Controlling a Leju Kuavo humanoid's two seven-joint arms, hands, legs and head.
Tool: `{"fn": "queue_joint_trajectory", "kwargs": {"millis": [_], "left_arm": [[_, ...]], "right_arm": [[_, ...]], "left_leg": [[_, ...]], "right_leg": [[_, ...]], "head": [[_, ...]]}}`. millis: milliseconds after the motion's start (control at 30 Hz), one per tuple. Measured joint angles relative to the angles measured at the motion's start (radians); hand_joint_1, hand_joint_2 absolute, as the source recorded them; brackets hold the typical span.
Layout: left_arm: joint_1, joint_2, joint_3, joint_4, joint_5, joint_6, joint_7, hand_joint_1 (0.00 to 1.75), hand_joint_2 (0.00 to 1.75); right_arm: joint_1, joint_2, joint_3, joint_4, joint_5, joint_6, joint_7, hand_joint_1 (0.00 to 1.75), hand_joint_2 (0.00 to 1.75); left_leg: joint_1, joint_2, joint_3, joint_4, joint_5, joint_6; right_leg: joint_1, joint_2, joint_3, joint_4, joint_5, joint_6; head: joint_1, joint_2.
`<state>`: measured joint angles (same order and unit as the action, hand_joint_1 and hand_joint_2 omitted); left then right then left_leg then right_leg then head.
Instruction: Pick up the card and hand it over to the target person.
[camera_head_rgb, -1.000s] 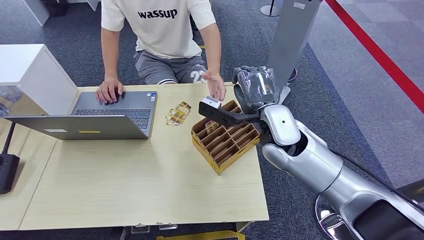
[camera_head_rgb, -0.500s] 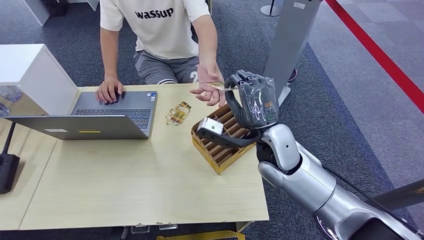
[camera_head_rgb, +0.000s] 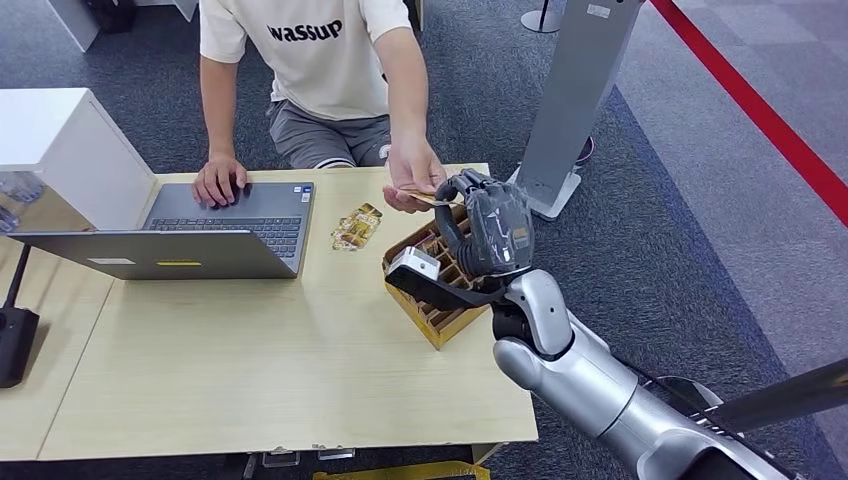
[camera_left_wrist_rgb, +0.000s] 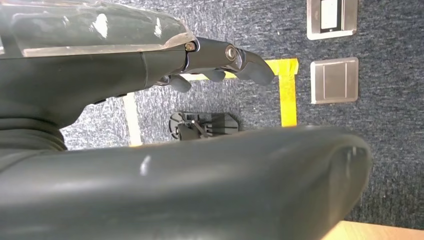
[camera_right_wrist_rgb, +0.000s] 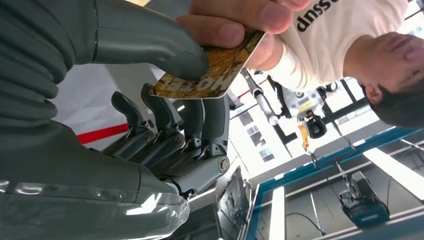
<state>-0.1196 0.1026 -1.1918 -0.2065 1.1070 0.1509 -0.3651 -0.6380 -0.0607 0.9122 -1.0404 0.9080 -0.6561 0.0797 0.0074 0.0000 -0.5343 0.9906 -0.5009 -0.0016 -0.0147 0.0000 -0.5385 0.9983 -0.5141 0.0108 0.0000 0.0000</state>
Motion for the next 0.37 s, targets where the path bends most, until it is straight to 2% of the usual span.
{"fn": "queue_joint_trajectory", "kwargs": {"millis": [100, 167, 300, 367], "left_arm": [[-0.002, 0.001, -0.017, 0.000, -0.017, -0.007, 0.002, 0.00, 0.00], [0.001, 0.001, -0.011, 0.001, -0.011, -0.001, -0.002, 0.00, 0.00], [0.006, 0.000, 0.010, 0.002, 0.012, 0.017, 0.013, 0.00, 0.00], [0.006, -0.001, 0.012, 0.002, 0.015, 0.020, 0.018, 0.00, 0.00]], "right_arm": [[0.005, 0.009, -0.009, 0.017, -0.029, -0.007, -0.021, 0.01, 1.75], [0.020, 0.013, -0.033, 0.007, -0.132, -0.004, -0.072, 0.00, 1.75], [0.074, 0.021, -0.133, -0.036, -0.598, 0.078, -0.296, 0.00, 1.75], [0.089, 0.018, -0.155, -0.049, -0.723, 0.109, -0.347, 0.00, 1.75]], "left_leg": [[0.000, 0.000, 0.000, -0.001, 0.001, 0.000], [0.000, 0.000, 0.000, 0.000, 0.000, 0.000], [0.001, -0.001, 0.000, -0.001, 0.001, 0.000], [0.001, -0.001, -0.001, -0.001, 0.001, 0.000]], "right_leg": [[0.000, 0.000, 0.000, -0.001, 0.001, 0.000], [0.000, 0.000, 0.000, -0.001, 0.001, 0.000], [0.001, -0.001, 0.000, -0.002, 0.001, 0.000], [0.001, -0.002, 0.000, -0.001, 0.001, 0.000]], "head": [[0.000, 0.000], [0.000, 0.000], [0.000, 0.000], [0.000, 0.000]]}}
